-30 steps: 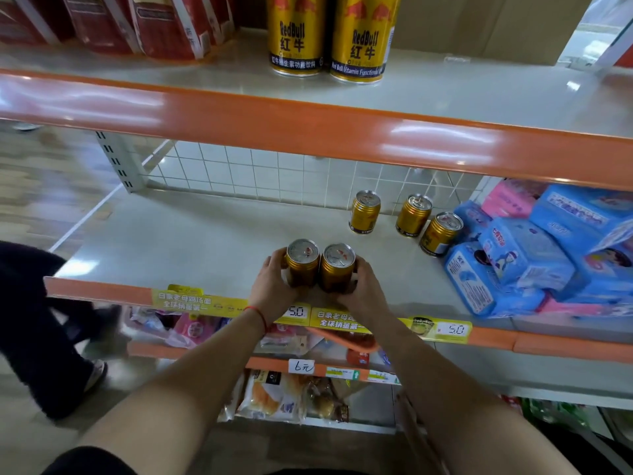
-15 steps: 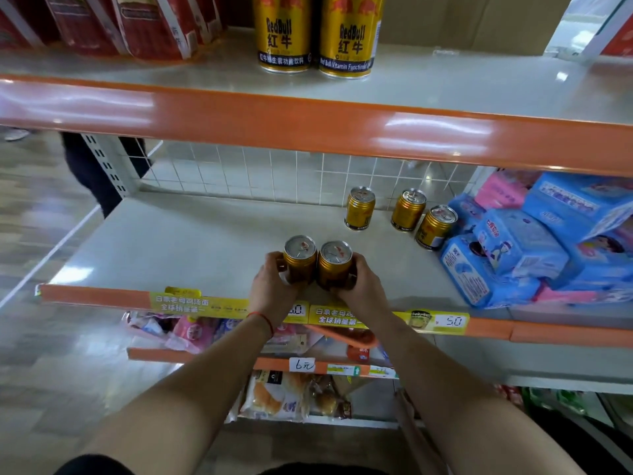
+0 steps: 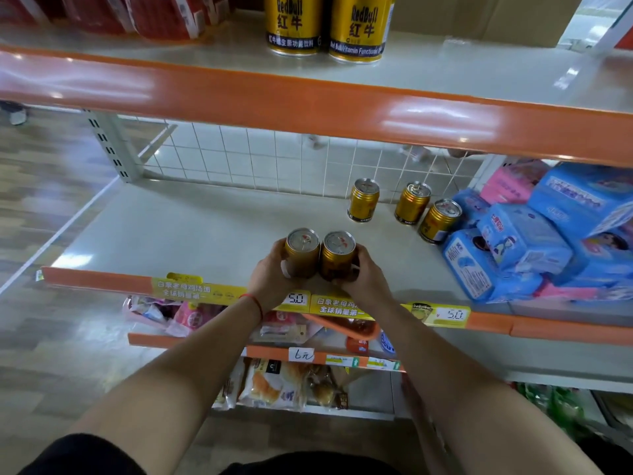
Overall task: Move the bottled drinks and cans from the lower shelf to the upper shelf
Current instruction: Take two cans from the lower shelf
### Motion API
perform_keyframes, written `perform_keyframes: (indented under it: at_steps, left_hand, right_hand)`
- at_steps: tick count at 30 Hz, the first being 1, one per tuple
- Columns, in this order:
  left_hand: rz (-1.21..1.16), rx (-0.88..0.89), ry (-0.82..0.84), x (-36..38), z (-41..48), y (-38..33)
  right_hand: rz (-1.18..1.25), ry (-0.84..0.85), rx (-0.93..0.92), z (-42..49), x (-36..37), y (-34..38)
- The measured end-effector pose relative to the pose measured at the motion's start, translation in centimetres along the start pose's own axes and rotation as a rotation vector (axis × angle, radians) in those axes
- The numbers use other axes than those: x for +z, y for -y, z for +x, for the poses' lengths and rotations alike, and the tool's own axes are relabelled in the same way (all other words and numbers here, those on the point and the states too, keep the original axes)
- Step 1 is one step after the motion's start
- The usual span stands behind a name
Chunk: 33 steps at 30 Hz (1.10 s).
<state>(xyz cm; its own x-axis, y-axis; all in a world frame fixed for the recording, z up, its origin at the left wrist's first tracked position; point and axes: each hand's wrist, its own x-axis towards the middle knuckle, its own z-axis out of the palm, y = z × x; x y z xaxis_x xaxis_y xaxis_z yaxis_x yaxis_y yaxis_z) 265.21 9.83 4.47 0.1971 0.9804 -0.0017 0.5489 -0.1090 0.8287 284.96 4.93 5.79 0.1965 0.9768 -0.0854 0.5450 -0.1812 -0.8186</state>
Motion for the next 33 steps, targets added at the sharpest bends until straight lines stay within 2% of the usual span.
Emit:
perform_keyframes:
  at_steps: [6, 13, 22, 33]
  left_hand:
    - [0.006, -0.034, -0.036, 0.2, -0.5, -0.6]
    - [0.044, -0.072, -0.151, 1.6, -1.1, -1.1]
    - [-0.025, 0.007, -0.002, -0.4, -0.3, 0.4]
    - [-0.035, 0.031, -0.030, 0.5, -0.2, 0.0]
  right_hand:
    - [-0.007, -0.062, 0.008, -0.1, 0.8, 0.2]
    - [-0.036, -0.117, 0.014, -0.2, 1.3, 0.4]
    - [-0.013, -0.088, 0.006, -0.3, 0.9, -0.2]
    - [0.020, -0.029, 0.002, -0.4, 0.3, 0.3]
